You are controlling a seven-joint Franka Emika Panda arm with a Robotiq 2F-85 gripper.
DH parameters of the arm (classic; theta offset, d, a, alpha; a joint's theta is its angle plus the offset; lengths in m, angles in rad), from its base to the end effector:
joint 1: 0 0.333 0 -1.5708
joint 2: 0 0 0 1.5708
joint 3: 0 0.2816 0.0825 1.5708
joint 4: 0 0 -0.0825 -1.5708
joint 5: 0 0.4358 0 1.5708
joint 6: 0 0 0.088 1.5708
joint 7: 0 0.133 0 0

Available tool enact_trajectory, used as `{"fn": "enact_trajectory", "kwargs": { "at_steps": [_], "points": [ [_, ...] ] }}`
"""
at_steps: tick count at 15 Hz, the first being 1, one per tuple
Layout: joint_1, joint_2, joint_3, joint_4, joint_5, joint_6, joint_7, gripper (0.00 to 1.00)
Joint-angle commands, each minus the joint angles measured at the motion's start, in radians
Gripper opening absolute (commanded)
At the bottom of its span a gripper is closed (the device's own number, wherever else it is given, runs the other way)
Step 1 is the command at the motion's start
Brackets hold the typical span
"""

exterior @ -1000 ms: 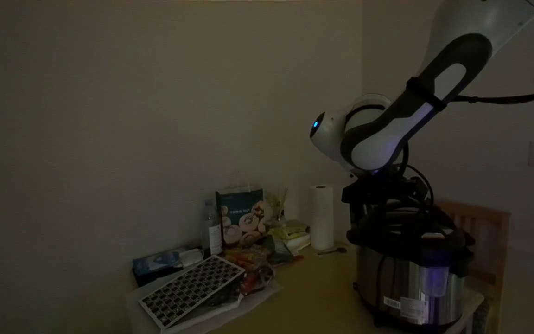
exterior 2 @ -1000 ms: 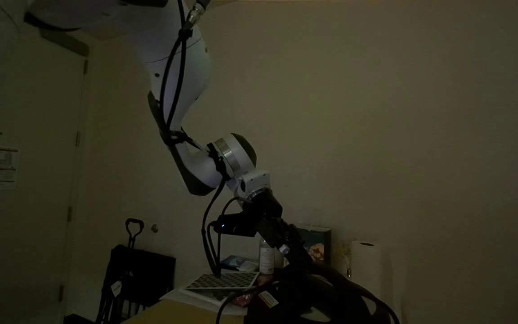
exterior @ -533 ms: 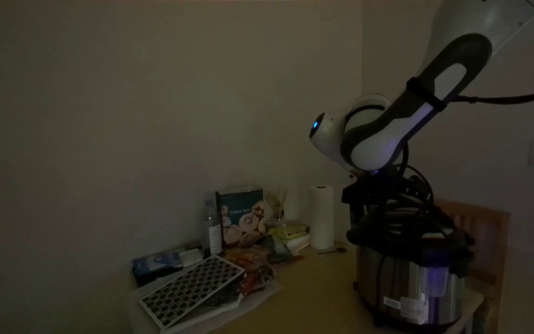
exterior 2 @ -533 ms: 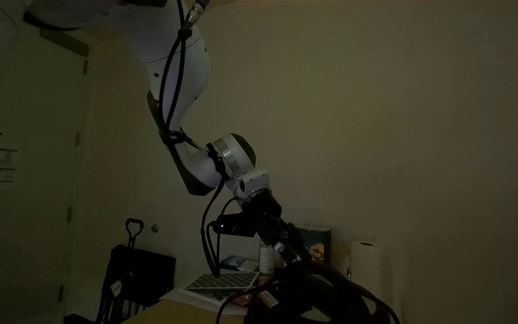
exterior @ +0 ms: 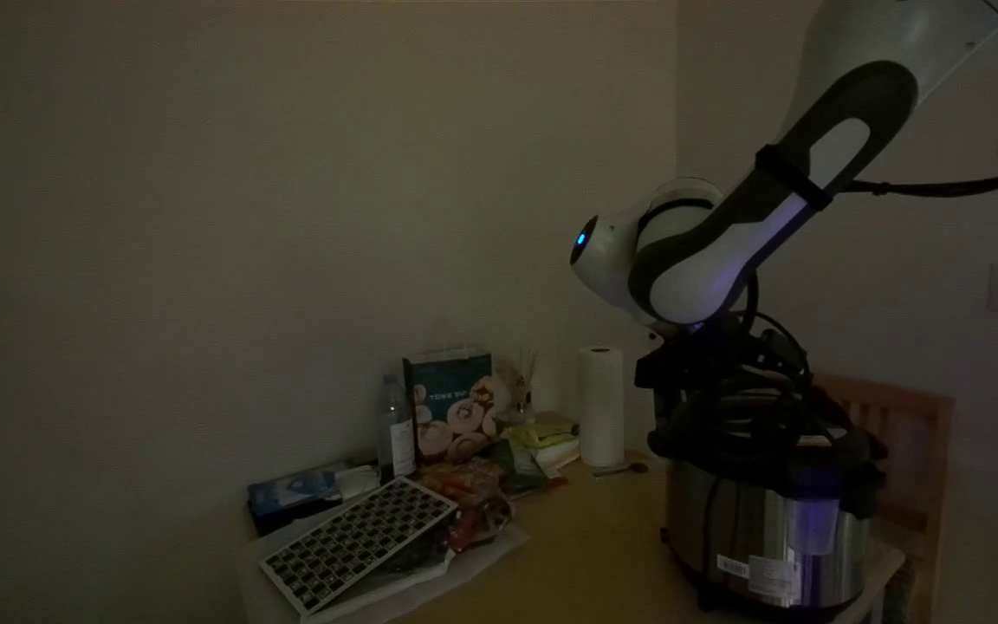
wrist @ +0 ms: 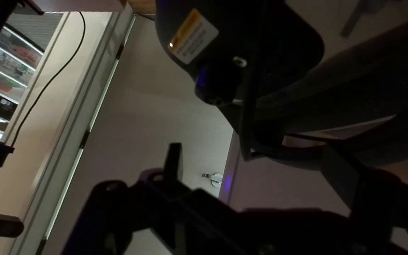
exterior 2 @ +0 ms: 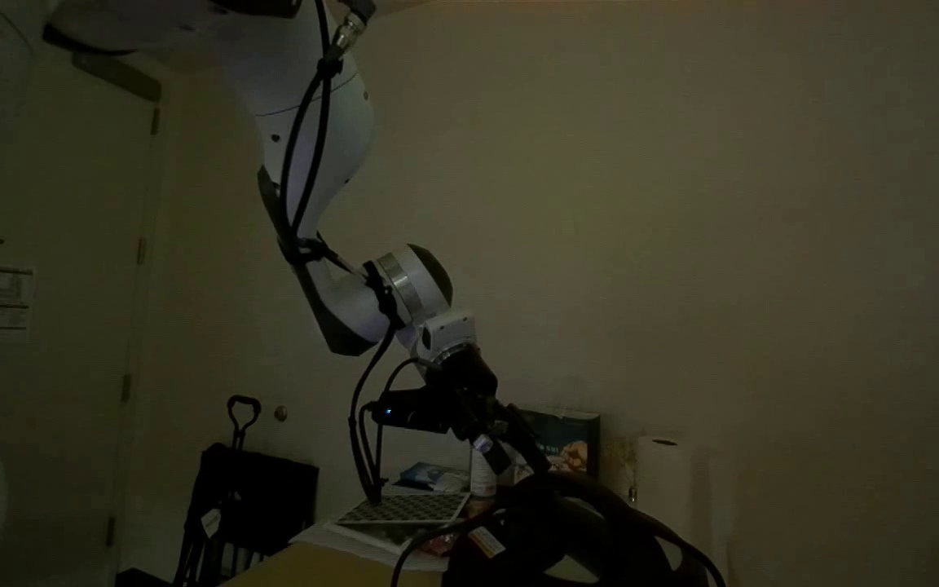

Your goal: Put the cable on the cooker then remove it.

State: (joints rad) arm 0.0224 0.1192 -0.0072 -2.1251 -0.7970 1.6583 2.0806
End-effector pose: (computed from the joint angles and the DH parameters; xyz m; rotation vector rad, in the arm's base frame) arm 0.5320 -0.0812 0.2654 1.4494 -1.7211 0.4519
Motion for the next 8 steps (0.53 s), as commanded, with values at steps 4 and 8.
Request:
{"fn": "enact_trajectory", "kwargs": {
  "at_steps": [4, 8],
  "points": [
    [0.024, 0.047, 0.011, -0.024, 0.064, -0.073, 0.026, 1.0],
    [0.024, 0.06, 0.011, -0.014, 0.058, -0.084, 0.011, 1.0]
  ]
}}
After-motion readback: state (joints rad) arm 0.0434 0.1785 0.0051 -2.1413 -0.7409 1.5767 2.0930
